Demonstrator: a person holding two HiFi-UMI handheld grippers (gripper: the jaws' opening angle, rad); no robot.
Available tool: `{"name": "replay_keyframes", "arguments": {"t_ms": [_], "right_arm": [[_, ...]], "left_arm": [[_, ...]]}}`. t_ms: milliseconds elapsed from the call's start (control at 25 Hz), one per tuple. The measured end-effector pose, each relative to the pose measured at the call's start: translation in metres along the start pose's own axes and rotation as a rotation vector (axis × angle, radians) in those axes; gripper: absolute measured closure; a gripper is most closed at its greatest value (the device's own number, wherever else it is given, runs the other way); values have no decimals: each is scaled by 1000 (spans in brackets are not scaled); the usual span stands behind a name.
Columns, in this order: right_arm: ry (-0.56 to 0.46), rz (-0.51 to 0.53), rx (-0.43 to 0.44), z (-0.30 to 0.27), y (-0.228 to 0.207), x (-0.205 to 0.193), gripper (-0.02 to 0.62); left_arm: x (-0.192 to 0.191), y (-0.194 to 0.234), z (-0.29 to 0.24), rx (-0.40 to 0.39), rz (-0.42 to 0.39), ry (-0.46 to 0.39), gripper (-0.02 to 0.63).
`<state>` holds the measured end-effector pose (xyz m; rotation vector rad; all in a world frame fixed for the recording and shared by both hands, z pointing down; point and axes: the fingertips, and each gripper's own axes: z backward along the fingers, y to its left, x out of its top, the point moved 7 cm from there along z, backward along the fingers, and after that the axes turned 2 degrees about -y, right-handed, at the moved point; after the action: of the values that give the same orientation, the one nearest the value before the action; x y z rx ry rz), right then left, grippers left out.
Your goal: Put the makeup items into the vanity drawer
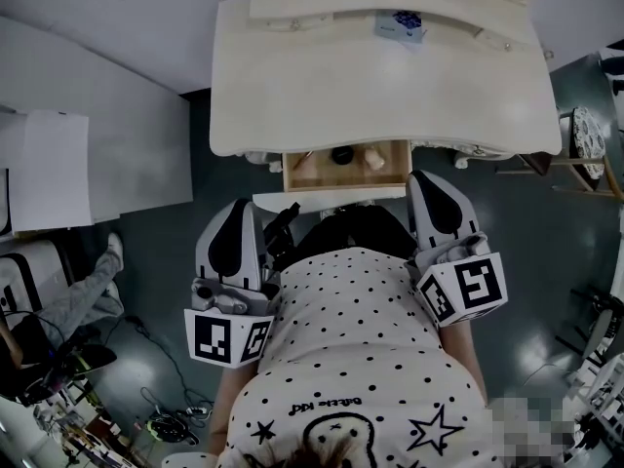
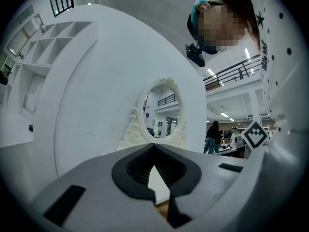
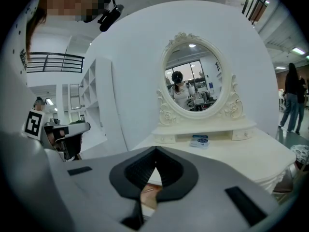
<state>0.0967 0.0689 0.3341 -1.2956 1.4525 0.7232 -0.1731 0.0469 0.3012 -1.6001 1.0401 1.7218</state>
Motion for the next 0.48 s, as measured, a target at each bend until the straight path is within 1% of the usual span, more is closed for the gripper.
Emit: {"name": "replay_keyframes", "arguments": {"t_ms": [200, 480], "right_arm": [[-8, -1, 3, 2, -1, 2, 587], [-10, -2, 9, 3, -1, 0, 586]], "left_arm": [[2, -5, 1, -5, -17, 2, 607], [1, -6, 3, -3, -17, 2, 607]]}}
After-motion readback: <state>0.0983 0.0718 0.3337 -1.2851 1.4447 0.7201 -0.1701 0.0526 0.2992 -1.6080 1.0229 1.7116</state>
